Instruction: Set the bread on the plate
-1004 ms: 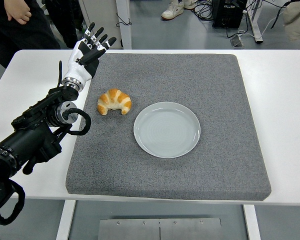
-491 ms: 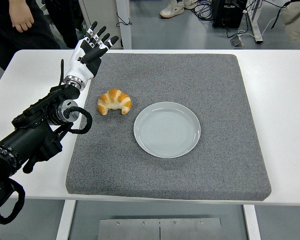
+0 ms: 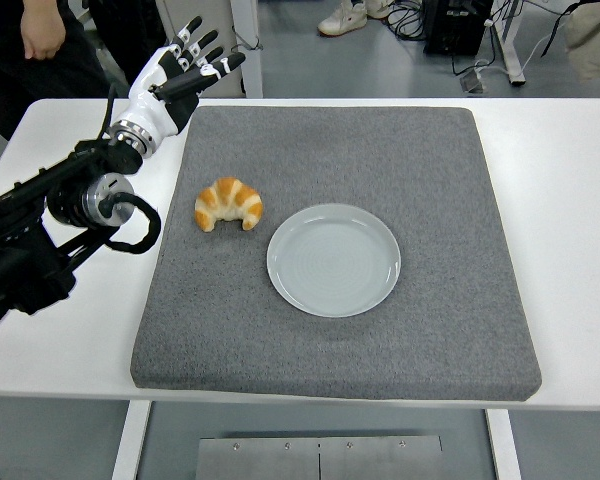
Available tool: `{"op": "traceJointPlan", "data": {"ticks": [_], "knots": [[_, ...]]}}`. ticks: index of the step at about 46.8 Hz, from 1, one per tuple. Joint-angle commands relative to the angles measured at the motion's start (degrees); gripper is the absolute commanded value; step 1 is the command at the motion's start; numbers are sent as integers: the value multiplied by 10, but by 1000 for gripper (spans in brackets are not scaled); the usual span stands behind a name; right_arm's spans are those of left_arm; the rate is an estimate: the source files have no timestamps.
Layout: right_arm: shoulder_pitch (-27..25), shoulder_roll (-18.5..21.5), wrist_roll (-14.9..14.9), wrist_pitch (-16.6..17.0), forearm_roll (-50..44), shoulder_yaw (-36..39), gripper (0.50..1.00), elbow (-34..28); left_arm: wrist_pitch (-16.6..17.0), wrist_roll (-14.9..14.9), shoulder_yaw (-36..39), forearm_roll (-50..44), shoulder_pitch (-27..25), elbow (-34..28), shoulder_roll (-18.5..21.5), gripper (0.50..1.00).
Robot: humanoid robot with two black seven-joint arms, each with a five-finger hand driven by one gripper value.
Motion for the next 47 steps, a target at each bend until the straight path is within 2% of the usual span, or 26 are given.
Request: {"op": "traceJointPlan", "data": {"ticks": [1,10,17,24,31,38,47], "knots": [[0,0,0,0,0,0,1000,0,7,11,34,1,-14,-32,30,955],[0,0,0,0,0,0,1000,0,8,12,137,2,-75,-72,95,955],[0,0,0,0,-1,0,1000,0,8,14,274,2,-163,-116,146,955],[2,0,0,0,0,0,1000,0,7,19,417,4,-261,-137,167,957],[4,0,0,0,0,-2,1000,-1,6,26,525,48,-324,-137,165,957],[4,0,0,0,-1,-3,1000,-1,4,35,576,105,-344,-152,163,958],[4,0,0,0,0,-2,1000,-1,6,34,580,177,-333,-153,160,958]]}}
